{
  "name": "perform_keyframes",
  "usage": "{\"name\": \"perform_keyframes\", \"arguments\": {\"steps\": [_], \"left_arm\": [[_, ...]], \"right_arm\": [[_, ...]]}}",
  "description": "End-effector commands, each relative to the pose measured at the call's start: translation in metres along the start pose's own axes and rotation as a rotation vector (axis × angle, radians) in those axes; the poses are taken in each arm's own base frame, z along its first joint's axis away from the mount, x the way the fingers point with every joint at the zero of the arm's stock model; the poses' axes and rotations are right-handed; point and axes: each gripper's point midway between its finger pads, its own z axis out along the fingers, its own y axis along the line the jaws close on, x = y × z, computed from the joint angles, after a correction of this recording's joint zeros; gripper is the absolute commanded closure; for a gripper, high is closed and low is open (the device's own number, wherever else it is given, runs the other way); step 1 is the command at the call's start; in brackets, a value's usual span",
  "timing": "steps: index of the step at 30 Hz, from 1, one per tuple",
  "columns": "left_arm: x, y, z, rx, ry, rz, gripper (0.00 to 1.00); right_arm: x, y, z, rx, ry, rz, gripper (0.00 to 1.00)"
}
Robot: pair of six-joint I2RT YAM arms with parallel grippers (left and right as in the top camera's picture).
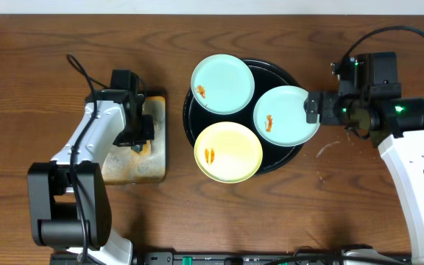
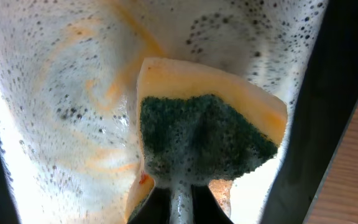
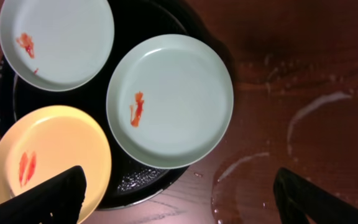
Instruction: Clean dirty plates on tray and stack at the side
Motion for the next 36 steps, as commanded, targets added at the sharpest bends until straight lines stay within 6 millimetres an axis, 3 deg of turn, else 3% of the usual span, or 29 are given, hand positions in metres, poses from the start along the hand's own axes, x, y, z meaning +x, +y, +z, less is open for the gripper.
{"name": "perform_keyframes", "arguments": {"steps": [1, 9, 12, 18, 21, 22, 25, 31, 34, 36], "left_arm": [[-0.006, -0.003, -0.012, 0.037, -0.018, -0.078, 0.92], [-0.007, -0.004, -0.015, 0.041, -0.016, -0.139, 0.92], [-0.009, -0.025, -0.030, 0.155, 0.010, -0.140, 0.93], [-0.033, -0.087, -0.083, 0.428, -0.037, -0.066, 0.92], [-0.044, -0.124, -0.104, 0.481, -0.101, -0.009, 0.93], [-0.047, -0.149, -0.109, 0.510, -0.133, 0.013, 0.92], [-0.046, -0.187, -0.116, 0.559, -0.167, 0.044, 0.93], [-0.041, -0.269, -0.132, 0.695, -0.248, 0.112, 0.92], [-0.038, -0.296, -0.130, 0.739, -0.250, 0.116, 0.93], [-0.033, -0.310, -0.122, 0.751, -0.234, 0.118, 0.92]], "right_arm": [[-0.010, -0.009, -0.005, 0.024, -0.039, 0.031, 0.04], [-0.011, -0.014, -0.005, 0.035, -0.043, 0.042, 0.03], [-0.012, -0.016, -0.006, 0.040, -0.045, 0.044, 0.03], [-0.011, -0.019, 0.005, 0.046, -0.021, 0.053, 0.02], [-0.008, -0.030, 0.025, 0.097, 0.023, 0.058, 0.05], [-0.008, -0.038, 0.036, 0.140, 0.040, 0.059, 0.05], [-0.009, -0.045, 0.052, 0.156, 0.057, 0.068, 0.06], [-0.011, -0.071, 0.081, 0.187, 0.082, 0.118, 0.31], [-0.002, -0.077, 0.096, 0.159, 0.131, 0.148, 0.40], [0.005, -0.069, 0.109, 0.074, 0.175, 0.142, 0.42]]}}
